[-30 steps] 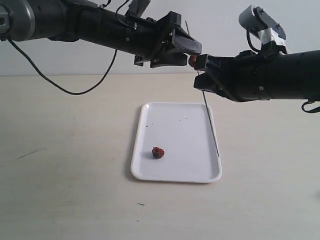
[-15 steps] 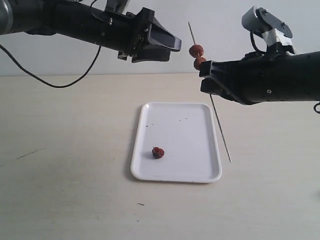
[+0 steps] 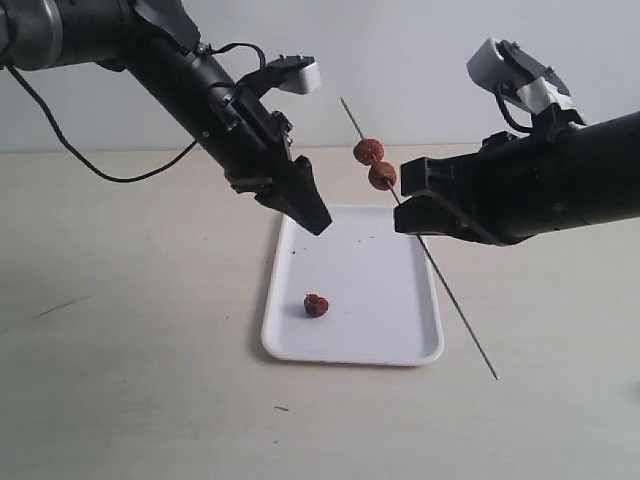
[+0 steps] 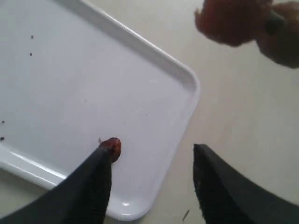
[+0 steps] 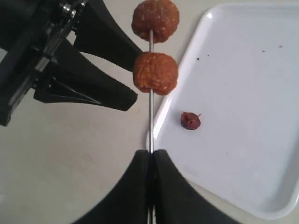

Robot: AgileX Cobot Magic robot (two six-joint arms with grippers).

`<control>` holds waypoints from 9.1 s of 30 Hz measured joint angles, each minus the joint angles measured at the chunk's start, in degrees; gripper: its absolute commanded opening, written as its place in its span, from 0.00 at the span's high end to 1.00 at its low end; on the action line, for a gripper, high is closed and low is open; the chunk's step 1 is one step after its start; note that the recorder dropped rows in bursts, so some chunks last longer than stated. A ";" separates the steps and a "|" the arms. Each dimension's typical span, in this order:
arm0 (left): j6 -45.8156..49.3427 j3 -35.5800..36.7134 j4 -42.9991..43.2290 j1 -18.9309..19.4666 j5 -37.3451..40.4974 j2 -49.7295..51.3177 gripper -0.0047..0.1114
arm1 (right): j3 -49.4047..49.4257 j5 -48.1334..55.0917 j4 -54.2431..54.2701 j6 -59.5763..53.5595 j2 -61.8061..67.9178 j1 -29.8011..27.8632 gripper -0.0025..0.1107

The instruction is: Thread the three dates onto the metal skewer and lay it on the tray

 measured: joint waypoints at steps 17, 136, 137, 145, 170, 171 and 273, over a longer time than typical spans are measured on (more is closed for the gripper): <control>-6.09 0.00 23.07 -11.41 -3.57 5.26 0.51 | 0.00 -4.59 -15.60 10.42 0.00 0.00 0.98; -10.09 0.00 -4.15 -1.53 0.18 5.84 0.76 | 0.00 -4.60 -18.14 10.51 0.00 0.00 0.98; -7.97 0.00 -8.46 0.51 0.87 5.45 0.76 | 0.00 -4.60 -18.54 10.51 0.00 0.00 0.98; -5.39 0.00 -17.20 10.62 1.54 4.61 0.76 | 0.00 -4.01 -24.33 7.68 -0.07 0.00 0.98; -12.63 0.00 -22.63 14.20 1.92 4.61 0.76 | 1.15 -13.70 -15.14 -48.97 10.70 -0.16 0.98; -12.77 0.00 -22.63 14.20 1.92 4.61 0.76 | 1.15 -14.00 -12.33 -52.20 10.98 -0.47 0.98; -15.27 0.00 -35.36 14.20 1.92 4.61 0.76 | -18.30 24.00 7.65 -76.72 30.28 -19.20 0.98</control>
